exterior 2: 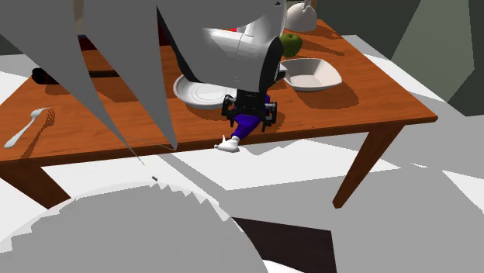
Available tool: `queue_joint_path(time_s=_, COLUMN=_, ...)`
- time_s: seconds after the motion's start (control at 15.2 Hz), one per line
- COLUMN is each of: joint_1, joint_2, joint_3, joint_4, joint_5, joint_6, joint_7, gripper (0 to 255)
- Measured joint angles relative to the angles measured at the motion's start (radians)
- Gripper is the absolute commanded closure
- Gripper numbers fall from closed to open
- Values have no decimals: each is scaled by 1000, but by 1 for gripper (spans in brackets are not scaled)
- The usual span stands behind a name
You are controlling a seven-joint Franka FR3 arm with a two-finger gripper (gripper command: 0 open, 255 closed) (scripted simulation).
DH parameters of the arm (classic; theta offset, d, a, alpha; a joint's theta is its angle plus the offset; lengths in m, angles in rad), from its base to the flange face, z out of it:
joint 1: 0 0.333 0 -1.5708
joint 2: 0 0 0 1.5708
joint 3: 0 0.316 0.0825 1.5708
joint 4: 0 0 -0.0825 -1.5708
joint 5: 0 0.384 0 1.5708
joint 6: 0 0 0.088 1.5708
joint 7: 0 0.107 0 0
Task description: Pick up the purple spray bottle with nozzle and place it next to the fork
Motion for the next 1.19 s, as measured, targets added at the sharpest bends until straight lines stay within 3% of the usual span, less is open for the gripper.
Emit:
queue_joint_path(time_s=0.66, joint_1=0, joint_2=0, joint_3=0, joint_4=0, joint_5=0, joint_6=0, joint_7=0, gripper=255)
queue_joint_path(time_s=1.19, joint_1=-4, joint_2=-73, joint_3=1, joint_4=32, joint_5=-14, joint_6=-105, joint_7=15, gripper=255)
